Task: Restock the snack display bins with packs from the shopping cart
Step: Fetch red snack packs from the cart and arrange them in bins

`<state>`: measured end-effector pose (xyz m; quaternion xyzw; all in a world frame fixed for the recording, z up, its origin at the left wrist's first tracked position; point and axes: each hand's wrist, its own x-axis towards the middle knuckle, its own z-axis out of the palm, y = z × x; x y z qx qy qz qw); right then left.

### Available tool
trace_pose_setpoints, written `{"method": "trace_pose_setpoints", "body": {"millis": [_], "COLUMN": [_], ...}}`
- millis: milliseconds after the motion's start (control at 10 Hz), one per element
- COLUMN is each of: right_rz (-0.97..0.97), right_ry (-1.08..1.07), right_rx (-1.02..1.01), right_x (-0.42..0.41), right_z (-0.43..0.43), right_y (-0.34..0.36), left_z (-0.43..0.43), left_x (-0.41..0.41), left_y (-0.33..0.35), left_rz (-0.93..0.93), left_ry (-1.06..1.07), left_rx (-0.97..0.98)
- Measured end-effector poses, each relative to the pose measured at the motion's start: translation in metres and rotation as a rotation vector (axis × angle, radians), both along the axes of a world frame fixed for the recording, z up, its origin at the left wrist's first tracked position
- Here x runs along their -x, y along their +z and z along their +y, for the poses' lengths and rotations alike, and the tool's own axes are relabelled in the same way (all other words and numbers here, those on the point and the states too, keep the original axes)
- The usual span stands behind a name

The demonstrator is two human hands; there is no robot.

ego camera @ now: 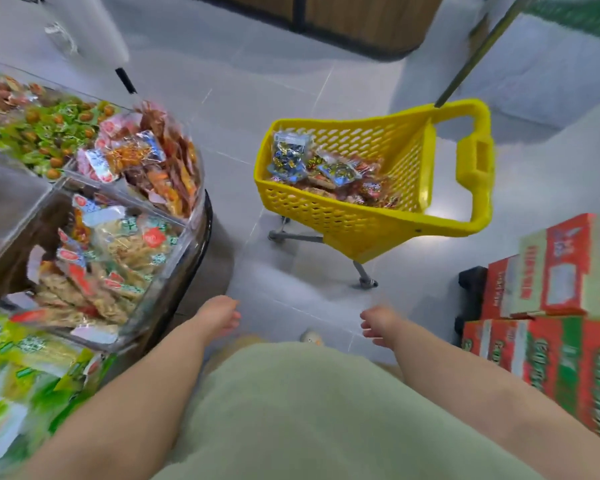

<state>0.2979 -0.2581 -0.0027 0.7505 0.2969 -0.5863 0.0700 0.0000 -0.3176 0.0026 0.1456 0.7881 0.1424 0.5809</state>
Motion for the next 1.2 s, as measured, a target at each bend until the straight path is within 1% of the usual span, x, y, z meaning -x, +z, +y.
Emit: {"method": "trace_pose_setpoints", "body": {"millis": [100,200,300,400,600,700,800,900,1000,1100,1200], "right_rz": [-0.019,-0.012,0.04,0.056,0.099,0.124,0.157,0.191,0.172,0.195,0.213], "right_ry": [-0.013,-0.027,-0.094,-0.074,-0.084,-0.16,-0.229,-0.353,-0.55,-0.581,-0.574], "right_rx": [0.047,0.051,0.032,0.032,-0.08,-0.111,-0.087,-0.031,0.019,0.051,0.075], "right_x": [-0.024,-0.038,-0.034,-0.026,-0.001,0.014,0.029,0.038,0.045,0.049,0.055], "right_z": [0.002,0.023,0.058,0.086,0.172,0.226,0.28,0.309,0.332,0.345,0.358], "right_y": [-0.003,-0.001,0.0,0.0,-0.002,0.006,0.013,0.004,-0.015,-0.031,-0.057], "left_z": [0.027,0.063,0.09,0.114,0.204,0.261,0.314,0.347,0.38,0.392,0.391], "left_x": [-0.019,-0.031,-0.033,-0.027,-0.006,0.002,0.01,0.014,0.019,0.02,0.018], "left_y": [0.007,0.011,0.006,0.001,-0.004,0.002,0.002,-0.001,-0.006,-0.019,-0.041], "left_rz": [0.025,0.046,0.023,0.022,-0.003,0.001,0.008,0.018,0.09,0.177,0.363], "left_ry": [-0.067,-0.123,-0.117,-0.118,-0.109,-0.143,-0.245,-0.285,-0.32,-0.41,-0.558], "left_rx": [-0.008,-0.02,0.015,0.082,0.093,0.086,0.081,0.075,0.077,0.068,0.073]}}
